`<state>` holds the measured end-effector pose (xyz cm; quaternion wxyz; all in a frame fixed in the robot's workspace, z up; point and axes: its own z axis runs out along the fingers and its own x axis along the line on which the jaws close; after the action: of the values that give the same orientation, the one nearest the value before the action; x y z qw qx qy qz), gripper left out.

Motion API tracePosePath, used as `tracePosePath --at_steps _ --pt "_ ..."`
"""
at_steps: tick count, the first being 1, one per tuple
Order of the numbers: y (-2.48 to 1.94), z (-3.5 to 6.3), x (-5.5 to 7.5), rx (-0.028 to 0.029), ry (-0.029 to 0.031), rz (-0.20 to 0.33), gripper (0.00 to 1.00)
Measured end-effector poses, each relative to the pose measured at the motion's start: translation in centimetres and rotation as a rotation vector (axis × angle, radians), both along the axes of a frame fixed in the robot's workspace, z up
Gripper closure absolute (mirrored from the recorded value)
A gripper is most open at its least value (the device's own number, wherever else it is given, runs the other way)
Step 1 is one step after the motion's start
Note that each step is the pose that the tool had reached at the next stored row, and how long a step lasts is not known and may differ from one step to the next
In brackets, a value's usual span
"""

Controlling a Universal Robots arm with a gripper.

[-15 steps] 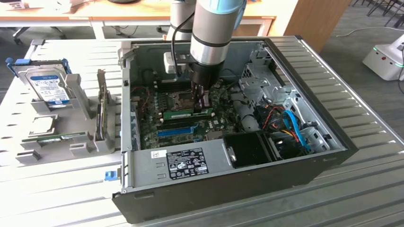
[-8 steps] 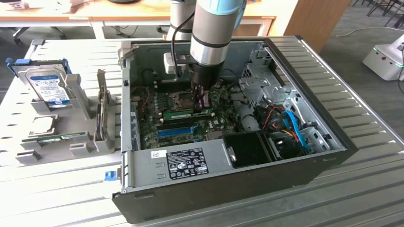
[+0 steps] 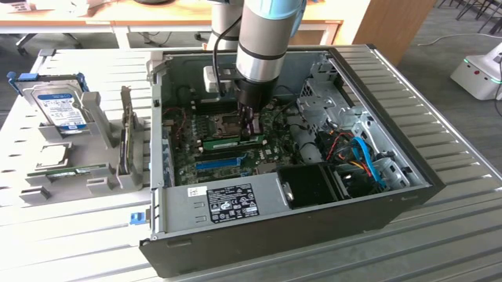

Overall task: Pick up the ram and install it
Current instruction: 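Insert the ram into the slot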

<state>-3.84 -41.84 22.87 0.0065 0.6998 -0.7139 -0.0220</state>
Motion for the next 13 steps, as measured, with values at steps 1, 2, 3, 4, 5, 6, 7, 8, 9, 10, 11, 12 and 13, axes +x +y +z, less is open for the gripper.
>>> tracePosePath --at_steps 1,2,3,4,5,6,7,8,9,10,11,12,13 --pt "0.0 0.0 0.0 0.0 0.0001 0.0 0.88" --pt "0.0 0.0 0.0 0.0 0.0005 0.0 0.88" --pt "0.01 0.01 0.0 0.0004 0.0021 0.0 0.88" --pt "0.01 0.05 0.01 0.0002 0.004 0.0 0.88" --pt "0.01 0.1 0.03 0.0002 0.006 0.0 0.88" --pt "0.0 0.16 0.03 -0.0001 0.0086 0.0 0.88" --pt "0.0 0.2 0.04 0.0001 0.0109 0.0 0.88" --pt "0.01 0.25 0.06 0.0002 0.0133 0.0 0.88" --pt "0.0 0.3 0.08 0.0002 0.0158 0.0 0.88" --pt "0.0 0.36 0.09 0.0 0.0184 0.0 0.88" --pt "0.0 0.41 0.1 0.0 0.0209 0.0 0.88" --pt "0.0 0.52 0.13 0.0 0.0263 0.0 0.88" --pt "0.01 0.52 0.14 0.0003 0.0274 0.0 0.88"
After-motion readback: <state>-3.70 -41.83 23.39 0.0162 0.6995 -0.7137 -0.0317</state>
